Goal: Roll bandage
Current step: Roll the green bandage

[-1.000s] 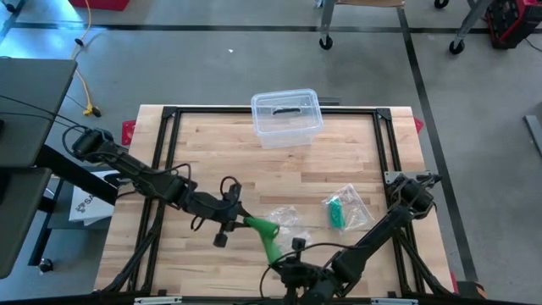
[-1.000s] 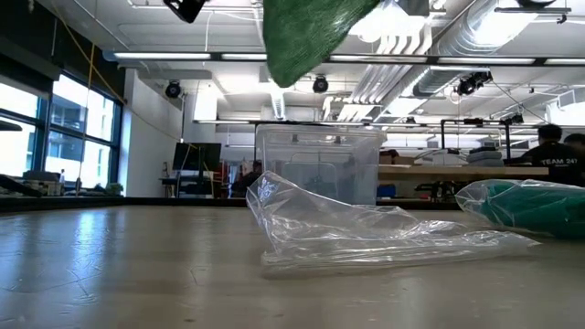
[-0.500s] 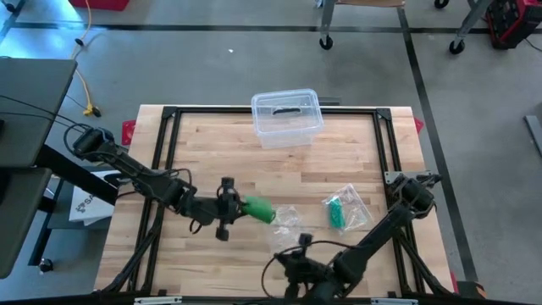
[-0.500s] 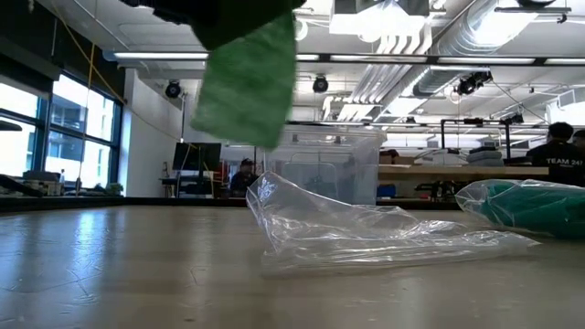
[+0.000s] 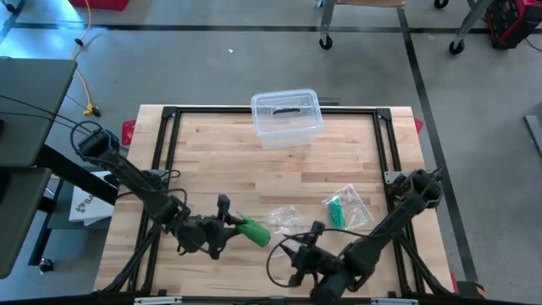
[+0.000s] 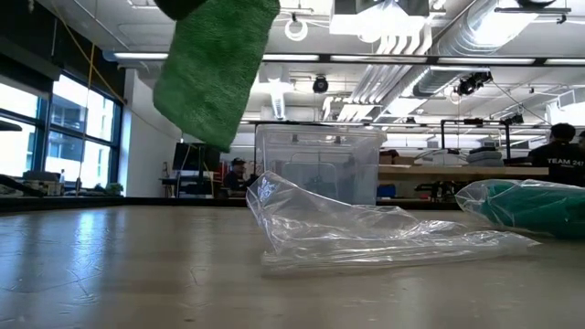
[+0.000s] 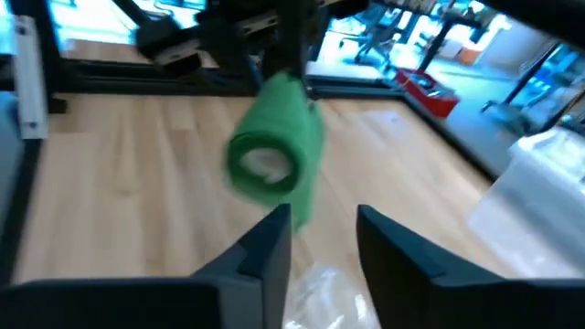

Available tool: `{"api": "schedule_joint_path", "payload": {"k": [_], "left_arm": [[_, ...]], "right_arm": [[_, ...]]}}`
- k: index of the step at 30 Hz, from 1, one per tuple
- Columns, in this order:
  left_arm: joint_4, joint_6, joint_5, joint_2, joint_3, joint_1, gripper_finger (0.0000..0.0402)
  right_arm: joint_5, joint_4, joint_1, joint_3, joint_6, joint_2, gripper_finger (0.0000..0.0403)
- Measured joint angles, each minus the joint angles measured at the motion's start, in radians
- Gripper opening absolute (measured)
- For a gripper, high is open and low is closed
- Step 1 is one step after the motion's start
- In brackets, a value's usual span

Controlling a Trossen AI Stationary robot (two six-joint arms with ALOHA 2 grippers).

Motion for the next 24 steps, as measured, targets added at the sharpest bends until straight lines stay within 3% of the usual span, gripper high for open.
{"api": "schedule_joint_path", "payload": {"k": [4, 12, 17, 24], "left_arm": [[0.039, 0.011, -0.001, 0.021, 0.000, -0.010, 0.0085], [0.068, -0.001, 0.014, 0.025, 0.000, -0.010, 0.0085], [0.070, -0.027, 0.046, 0.025, 0.000, -0.009, 0.0085], [0.073, -0.037, 0.081, 0.025, 0.000, -0.009, 0.0085]], "right_arm": [[-0.020, 0.067, -0.030, 0.000, -0.173, 0.000, 0.0139], [-0.152, 0.223, -0.064, 0.000, -0.641, 0.031, 0.0142], [-0.065, 0.261, -0.061, 0.000, -0.744, 0.040, 0.0142], [-0.056, 0.299, -0.054, 0.000, -0.874, 0.040, 0.0142]]}}
